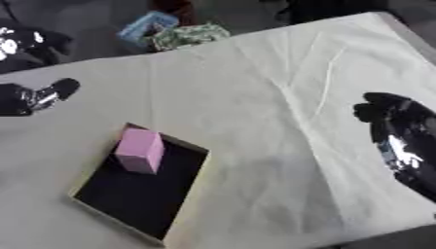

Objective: Pick up objects on the table and place them in the box.

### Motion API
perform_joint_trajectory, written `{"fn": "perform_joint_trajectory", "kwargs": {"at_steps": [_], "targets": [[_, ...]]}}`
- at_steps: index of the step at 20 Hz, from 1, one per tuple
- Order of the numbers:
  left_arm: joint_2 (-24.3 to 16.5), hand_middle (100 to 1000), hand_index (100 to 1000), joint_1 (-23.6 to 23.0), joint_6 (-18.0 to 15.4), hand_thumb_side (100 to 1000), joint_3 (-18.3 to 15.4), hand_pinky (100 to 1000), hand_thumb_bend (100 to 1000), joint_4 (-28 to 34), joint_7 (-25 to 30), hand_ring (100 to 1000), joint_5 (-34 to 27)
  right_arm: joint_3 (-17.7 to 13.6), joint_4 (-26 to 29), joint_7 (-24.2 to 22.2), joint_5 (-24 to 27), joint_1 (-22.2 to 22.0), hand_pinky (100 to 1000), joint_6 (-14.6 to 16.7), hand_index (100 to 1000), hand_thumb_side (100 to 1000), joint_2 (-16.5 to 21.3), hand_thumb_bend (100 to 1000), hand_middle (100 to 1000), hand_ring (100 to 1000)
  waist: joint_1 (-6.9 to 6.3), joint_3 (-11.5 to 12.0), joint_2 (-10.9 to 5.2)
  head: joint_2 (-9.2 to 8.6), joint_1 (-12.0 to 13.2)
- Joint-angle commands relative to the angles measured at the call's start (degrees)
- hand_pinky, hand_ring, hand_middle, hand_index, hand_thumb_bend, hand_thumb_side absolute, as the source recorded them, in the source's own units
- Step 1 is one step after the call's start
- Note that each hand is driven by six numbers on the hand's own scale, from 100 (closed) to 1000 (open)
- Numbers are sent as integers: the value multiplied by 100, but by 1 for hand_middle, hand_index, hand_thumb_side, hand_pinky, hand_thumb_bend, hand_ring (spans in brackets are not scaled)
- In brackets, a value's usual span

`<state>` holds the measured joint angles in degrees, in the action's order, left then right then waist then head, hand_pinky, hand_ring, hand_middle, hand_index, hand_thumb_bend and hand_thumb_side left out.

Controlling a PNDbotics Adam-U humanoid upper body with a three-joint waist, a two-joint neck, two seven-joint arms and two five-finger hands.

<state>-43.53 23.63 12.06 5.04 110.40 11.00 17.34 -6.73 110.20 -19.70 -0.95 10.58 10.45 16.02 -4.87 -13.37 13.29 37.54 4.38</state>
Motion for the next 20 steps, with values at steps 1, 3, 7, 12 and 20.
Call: {"fn": "perform_joint_trajectory", "kwargs": {"at_steps": [1, 3, 7, 12, 20], "targets": [[329, 719, 928, -69, 62, 751, -261, 769, 277, -30, -588, 703, -293, -61, 81, 44, -16, 37, 807, 5, 846, 542, 55, 100, 644, 814, 40, 16, -67, 58, 57], [603, 712, 927, -159, 51, 749, -337, 764, 263, -93, -906, 697, -455, -69, 79, 56, -27, 24, 807, 6, 846, 540, 46, 100, 643, 815, 61, 43, -62, 91, 133], [974, 709, 929, -334, -36, 757, -401, 761, 244, -142, -1244, 694, -635, -82, 77, 79, -46, 3, 807, 4, 846, 540, 21, 100, 643, 815, 87, 67, -54, 162, 306], [1289, 699, 929, -519, -109, 734, -463, 754, 217, -199, -1462, 683, -746, -77, 80, 84, -48, 12, 807, -3, 845, 537, 0, 100, 643, 816, 98, 88, -45, 272, 514], [1530, 695, 932, -664, -168, 773, -477, 752, 212, -339, -1580, 679, -828, -86, 90, 98, -60, 16, 807, -23, 845, 538, -28, 100, 642, 817, 110, 98, -39, 364, 763]]}}
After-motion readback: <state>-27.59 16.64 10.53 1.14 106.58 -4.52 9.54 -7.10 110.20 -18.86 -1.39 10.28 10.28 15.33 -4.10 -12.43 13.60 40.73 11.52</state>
